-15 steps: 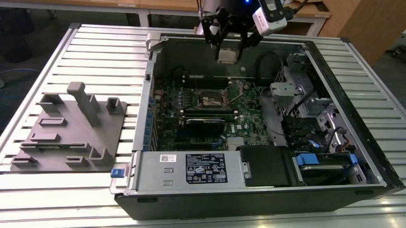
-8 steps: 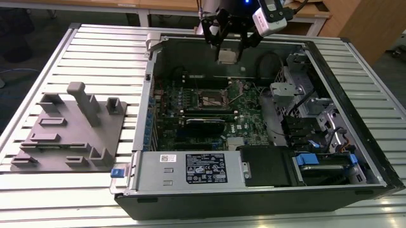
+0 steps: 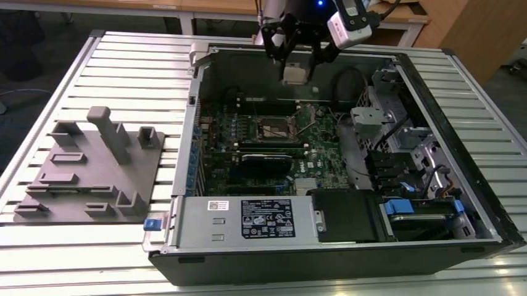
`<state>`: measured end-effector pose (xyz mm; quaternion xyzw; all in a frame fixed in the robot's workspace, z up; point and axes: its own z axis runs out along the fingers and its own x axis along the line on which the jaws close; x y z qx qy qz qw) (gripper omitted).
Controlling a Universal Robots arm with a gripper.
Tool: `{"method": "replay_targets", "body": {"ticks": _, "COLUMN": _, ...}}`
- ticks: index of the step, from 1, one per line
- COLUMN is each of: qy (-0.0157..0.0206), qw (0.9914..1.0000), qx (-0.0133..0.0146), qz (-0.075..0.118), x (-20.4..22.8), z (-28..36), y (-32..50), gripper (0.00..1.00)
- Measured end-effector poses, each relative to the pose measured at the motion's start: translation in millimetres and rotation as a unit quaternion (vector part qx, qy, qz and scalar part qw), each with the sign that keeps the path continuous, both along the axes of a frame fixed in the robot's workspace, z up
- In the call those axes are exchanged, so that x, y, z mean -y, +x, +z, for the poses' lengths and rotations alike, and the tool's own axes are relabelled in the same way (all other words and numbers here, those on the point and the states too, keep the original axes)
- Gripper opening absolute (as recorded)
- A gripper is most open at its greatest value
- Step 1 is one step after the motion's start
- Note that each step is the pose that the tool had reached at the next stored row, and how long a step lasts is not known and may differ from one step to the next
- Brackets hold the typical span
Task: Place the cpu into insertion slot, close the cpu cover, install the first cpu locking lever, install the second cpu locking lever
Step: 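Place the cpu into insertion slot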
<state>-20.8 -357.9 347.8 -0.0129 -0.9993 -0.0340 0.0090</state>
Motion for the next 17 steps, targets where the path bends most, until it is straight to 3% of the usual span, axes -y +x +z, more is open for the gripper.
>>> {"method": "replay_targets", "body": {"ticks": 17, "qy": -0.0062, "qw": 0.99998, "qx": 0.0, "qz": 0.0, "x": 0.0, "z": -10.1, "y": -0.3, "gripper": 0.54}}
